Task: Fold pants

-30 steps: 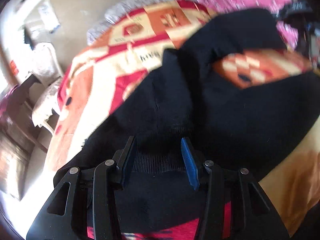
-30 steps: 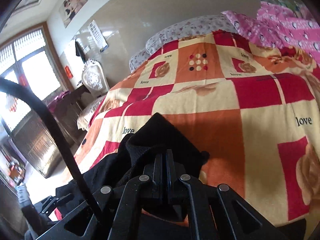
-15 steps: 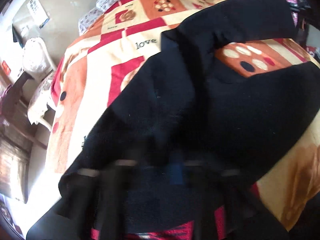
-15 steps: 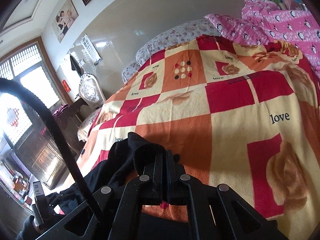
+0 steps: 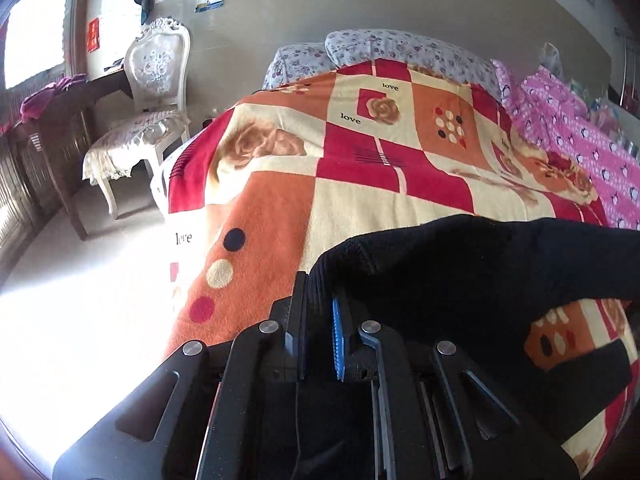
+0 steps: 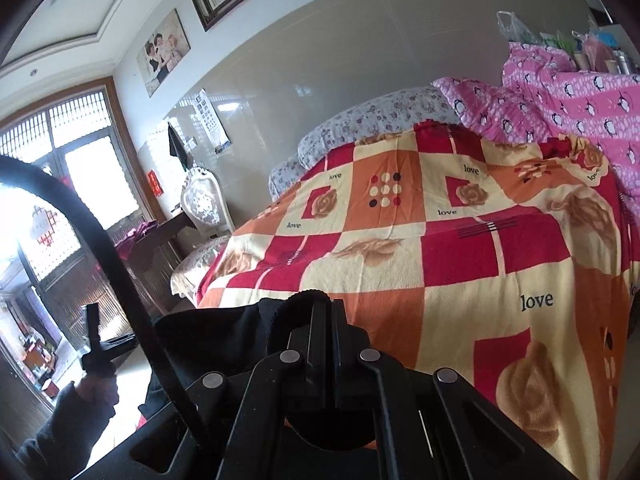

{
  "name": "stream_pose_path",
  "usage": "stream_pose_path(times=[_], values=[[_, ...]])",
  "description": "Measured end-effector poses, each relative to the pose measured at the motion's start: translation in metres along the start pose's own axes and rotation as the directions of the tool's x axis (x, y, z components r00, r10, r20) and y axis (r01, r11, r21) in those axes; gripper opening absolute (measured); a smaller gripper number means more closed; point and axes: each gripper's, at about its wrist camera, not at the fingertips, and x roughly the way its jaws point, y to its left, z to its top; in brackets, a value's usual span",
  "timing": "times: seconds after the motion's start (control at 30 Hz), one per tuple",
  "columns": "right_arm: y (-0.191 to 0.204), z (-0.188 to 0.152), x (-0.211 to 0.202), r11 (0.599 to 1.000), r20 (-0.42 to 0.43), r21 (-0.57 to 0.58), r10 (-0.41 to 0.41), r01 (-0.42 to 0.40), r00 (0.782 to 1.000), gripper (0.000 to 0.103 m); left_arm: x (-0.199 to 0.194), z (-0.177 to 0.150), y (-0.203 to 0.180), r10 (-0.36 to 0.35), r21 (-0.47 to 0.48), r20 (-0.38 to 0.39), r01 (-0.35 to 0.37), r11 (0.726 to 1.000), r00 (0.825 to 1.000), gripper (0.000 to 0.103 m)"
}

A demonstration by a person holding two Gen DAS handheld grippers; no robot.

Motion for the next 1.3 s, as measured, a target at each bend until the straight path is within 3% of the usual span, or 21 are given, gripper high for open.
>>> stream_pose_path(times=[0.2,0.3,0.4,0.5,0.6,0.7,0.77,0.9,1.0,1.13,1.3], values=[[0.011,-0.008,-0.045,0.999,0.047,0.015,0.046,-0.046,0.998,0.002,0.026,-0.010,0.003,-0.028,-0.033,-0.037,0.026,0.999,0.999,0.009],[-0.001,-0.011,-0.040,0.999,0.043,0.030,0.010,-0.011,0.999,0.002,0.049,-0.010,0.005,-0.046,-0.054,-0.075,0.042,0.998,0.996,0.009],[-0.043,-0.013,-0.009,0.992,0.002,0.105,-0.066,0.065,0.998,0.002,0.078,-0.005,0.014,-0.129,-0.127,-0.145,0.111,0.986,0.981,0.010],[-0.114,-0.019,0.049,0.956,-0.110,0.268,-0.092,0.118,0.990,0.002,0.110,0.004,0.028,-0.176,-0.239,-0.220,0.122,0.963,0.959,0.014],[-0.168,-0.032,0.101,0.925,-0.201,0.347,-0.087,0.154,0.976,0.002,0.122,0.009,0.050,-0.160,-0.333,-0.224,0.079,0.940,0.961,0.014],[-0.179,-0.038,0.119,0.925,-0.227,0.306,-0.158,0.225,0.961,0.002,0.122,0.006,0.070,-0.078,-0.360,-0.224,-0.008,0.933,0.971,0.014],[-0.181,-0.040,0.119,0.923,-0.230,0.304,-0.170,0.237,0.958,0.002,0.117,0.001,0.080,-0.079,-0.375,-0.218,-0.009,0.927,0.973,0.014],[-0.172,-0.043,0.101,0.922,-0.245,0.169,-0.302,0.347,0.921,0.002,0.087,-0.008,0.087,-0.098,-0.385,-0.183,0.020,0.923,0.978,0.014],[-0.167,-0.047,0.074,0.927,-0.237,0.143,-0.309,0.348,0.921,0.003,0.054,-0.016,0.079,-0.107,-0.358,-0.163,0.042,0.933,0.981,0.014],[-0.151,-0.064,0.032,0.943,-0.232,0.154,-0.256,0.296,0.938,0.007,0.002,-0.047,0.057,-0.107,-0.274,-0.137,0.067,0.959,0.985,0.014],[-0.128,-0.114,-0.020,0.952,-0.284,0.266,-0.073,0.152,0.956,0.018,-0.060,-0.110,0.037,-0.093,-0.194,-0.097,0.073,0.978,0.991,0.014]])
